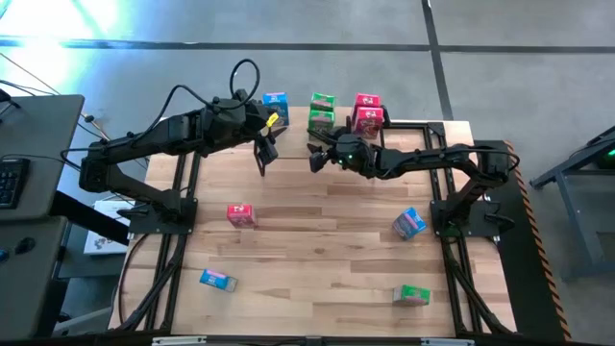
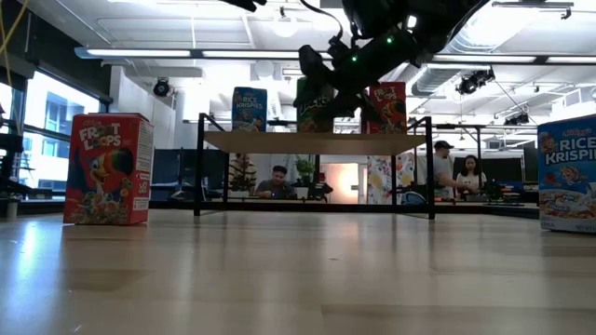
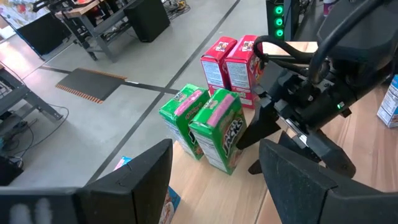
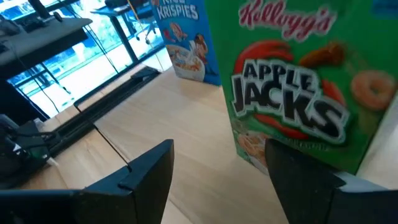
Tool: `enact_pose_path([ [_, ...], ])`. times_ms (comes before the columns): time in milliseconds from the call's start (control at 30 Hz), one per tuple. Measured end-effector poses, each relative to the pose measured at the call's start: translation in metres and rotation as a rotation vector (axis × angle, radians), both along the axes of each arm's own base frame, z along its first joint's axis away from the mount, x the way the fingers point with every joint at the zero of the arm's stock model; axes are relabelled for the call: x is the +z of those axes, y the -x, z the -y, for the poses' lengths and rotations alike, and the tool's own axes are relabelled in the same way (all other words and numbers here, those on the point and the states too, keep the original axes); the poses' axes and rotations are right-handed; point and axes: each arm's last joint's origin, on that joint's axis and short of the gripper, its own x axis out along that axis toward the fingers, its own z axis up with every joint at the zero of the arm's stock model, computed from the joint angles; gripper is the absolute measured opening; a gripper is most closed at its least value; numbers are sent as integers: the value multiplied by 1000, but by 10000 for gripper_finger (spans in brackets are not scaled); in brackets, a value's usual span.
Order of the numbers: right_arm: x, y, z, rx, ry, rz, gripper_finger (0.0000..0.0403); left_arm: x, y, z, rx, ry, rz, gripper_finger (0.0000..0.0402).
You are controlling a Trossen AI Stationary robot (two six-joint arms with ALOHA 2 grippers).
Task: Stack cereal on shelf
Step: Put the top green cereal box aligned with the other green cereal box on the shelf, then put the top blue cereal box aligned with the other blue cereal box on the shelf
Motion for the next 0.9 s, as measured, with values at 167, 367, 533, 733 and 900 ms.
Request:
enact_pose_path([
  [167,0,0,0,3,0,-1,245,0,0,0,0,0,0,232],
  [367,0,-2,-5,32,-5,-1,245,0,0,0,0,0,-1,232],
  [533,4,-3,-20,86,-8,11,245,0,0,0,0,0,0,232],
  [733,22,7,-44,96,3,-1,245,0,0,0,0,0,0,232],
  [900,41,26,-63,85,-1,-23,245,0,0,0,-1,0,0,232],
])
